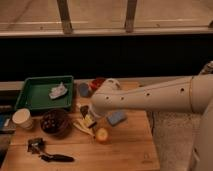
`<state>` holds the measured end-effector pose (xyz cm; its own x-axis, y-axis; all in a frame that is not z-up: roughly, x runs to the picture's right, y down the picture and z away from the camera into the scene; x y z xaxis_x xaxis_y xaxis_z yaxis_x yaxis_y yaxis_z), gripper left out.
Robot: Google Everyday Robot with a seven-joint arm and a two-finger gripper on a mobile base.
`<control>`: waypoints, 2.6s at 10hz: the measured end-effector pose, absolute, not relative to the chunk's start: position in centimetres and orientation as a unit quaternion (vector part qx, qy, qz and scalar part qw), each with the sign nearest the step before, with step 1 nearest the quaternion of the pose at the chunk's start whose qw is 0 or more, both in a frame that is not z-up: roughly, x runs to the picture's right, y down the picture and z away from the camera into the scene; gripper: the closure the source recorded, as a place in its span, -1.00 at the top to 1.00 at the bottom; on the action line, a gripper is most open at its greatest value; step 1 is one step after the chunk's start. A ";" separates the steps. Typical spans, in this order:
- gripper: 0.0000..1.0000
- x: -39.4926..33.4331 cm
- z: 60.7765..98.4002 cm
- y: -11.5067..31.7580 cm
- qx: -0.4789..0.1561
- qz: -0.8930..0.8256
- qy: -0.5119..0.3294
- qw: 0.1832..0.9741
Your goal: Wipe table surface with eraser
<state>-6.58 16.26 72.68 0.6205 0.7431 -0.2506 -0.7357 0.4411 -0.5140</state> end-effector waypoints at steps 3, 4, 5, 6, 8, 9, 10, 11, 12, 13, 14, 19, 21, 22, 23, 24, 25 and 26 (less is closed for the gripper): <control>-1.00 -8.5 71.6 19.0 -0.321 0.430 -0.014 0.844; -1.00 -8.5 71.6 18.8 -0.320 0.431 -0.015 0.844; -1.00 -8.4 71.6 18.8 -0.319 0.431 -0.015 0.844; -1.00 -8.5 71.6 18.8 -0.320 0.431 -0.015 0.844; -1.00 -8.5 71.6 18.9 -0.320 0.430 -0.015 0.844; -1.00 -8.5 71.6 18.9 -0.320 0.430 -0.015 0.844; -1.00 -8.5 71.6 18.9 -0.322 0.428 -0.014 0.845; -1.00 -8.7 71.8 19.4 -0.328 0.424 -0.014 0.844; -1.00 -9.3 71.9 20.5 -0.339 0.419 -0.016 0.842; -1.00 -10.1 71.8 22.0 -0.349 0.416 -0.016 0.840; -1.00 -11.0 71.7 23.8 -0.363 0.412 -0.016 0.836; -1.00 -13.6 73.7 31.1 -0.421 0.391 0.008 0.819; -1.00 -12.8 74.6 31.6 -0.423 0.398 0.027 0.813; -1.00 -12.4 74.8 31.5 -0.421 0.402 0.031 0.812; -1.00 -11.8 74.9 31.2 -0.418 0.408 0.036 0.811; -1.00 -11.1 75.0 30.9 -0.412 0.415 0.042 0.810; -1.00 -10.4 75.0 30.6 -0.406 0.420 0.047 0.810; -1.00 -9.8 75.2 30.2 -0.402 0.426 0.052 0.809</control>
